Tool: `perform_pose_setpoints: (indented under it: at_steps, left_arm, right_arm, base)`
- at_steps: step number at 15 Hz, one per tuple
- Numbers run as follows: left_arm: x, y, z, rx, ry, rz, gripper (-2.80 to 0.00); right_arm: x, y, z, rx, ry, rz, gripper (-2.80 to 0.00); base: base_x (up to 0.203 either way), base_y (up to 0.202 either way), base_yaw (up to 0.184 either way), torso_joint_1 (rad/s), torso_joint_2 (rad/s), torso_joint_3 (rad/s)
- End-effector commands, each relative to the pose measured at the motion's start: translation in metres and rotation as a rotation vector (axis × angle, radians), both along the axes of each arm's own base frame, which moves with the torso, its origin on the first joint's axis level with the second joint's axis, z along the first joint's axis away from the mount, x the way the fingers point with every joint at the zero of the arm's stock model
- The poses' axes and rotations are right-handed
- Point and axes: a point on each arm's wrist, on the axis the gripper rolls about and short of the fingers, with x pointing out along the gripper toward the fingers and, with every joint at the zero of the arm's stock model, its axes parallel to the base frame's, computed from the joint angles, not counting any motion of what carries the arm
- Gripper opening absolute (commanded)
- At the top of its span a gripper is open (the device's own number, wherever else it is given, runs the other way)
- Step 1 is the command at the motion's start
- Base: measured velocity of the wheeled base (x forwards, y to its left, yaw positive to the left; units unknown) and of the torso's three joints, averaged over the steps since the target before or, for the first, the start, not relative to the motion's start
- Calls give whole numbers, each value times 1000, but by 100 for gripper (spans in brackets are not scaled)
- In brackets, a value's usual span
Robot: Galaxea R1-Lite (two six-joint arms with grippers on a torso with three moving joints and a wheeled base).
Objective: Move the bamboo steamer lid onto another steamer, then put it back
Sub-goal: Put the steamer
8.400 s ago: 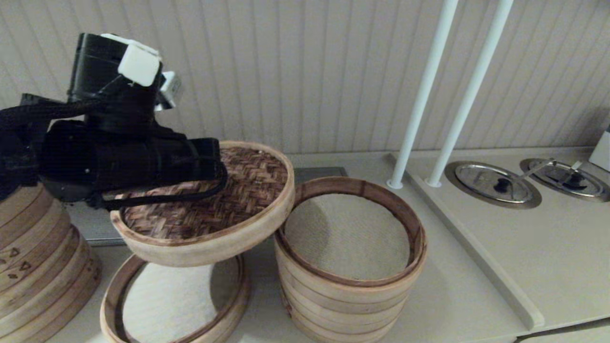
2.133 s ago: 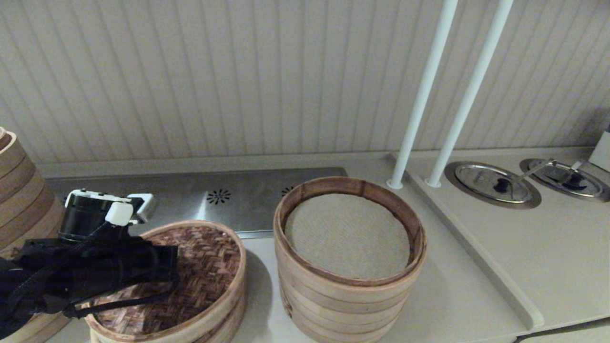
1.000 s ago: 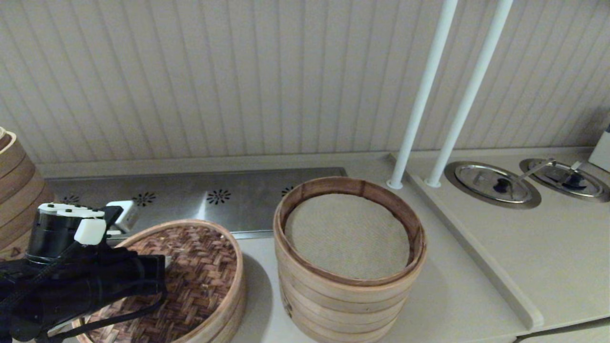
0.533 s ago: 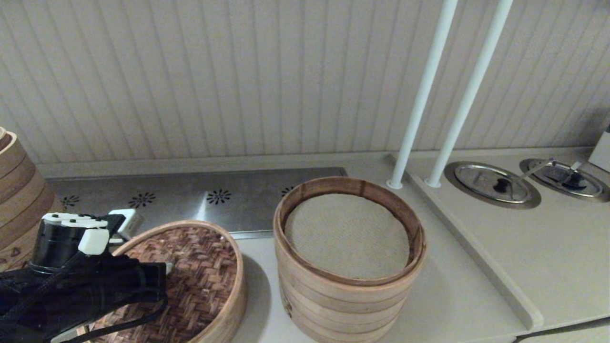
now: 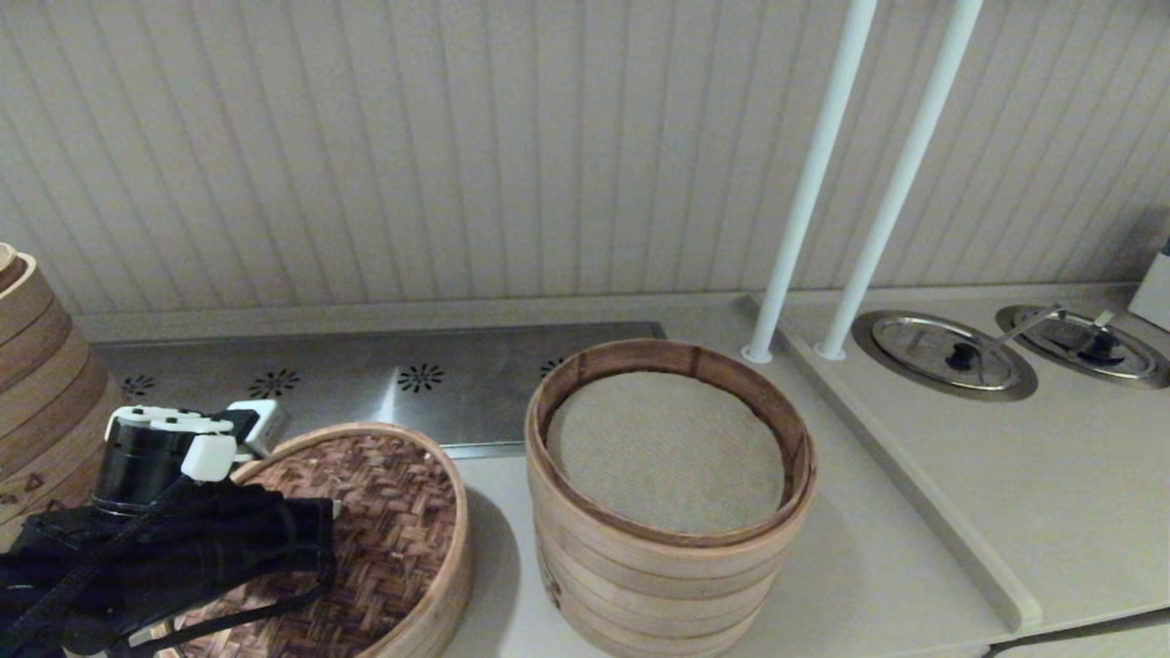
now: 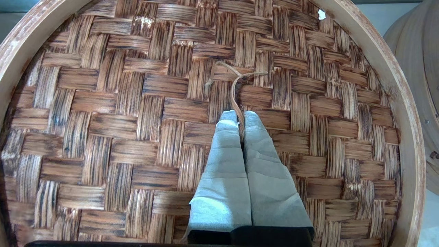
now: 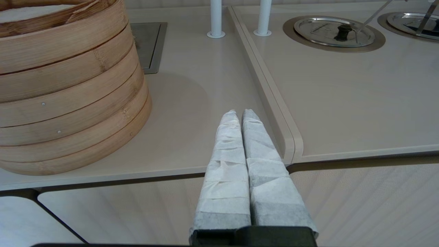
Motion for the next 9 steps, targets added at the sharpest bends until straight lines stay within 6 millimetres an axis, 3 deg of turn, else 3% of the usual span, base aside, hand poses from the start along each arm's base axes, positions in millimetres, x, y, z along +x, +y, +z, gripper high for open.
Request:
perform_pose_setpoints:
  at_steps: [1, 9]
  left_arm:
    - [4, 0, 1, -3, -1, 7, -280]
    - [18, -1, 0, -9, 1, 16, -280]
  right_arm:
    - [0, 0, -1, 0, 4, 0, -280]
    - [0, 0, -1, 0, 4, 0, -280]
  base:
    - [0, 0, 0, 0, 0, 0]
    - [0, 0, 0, 0, 0, 0]
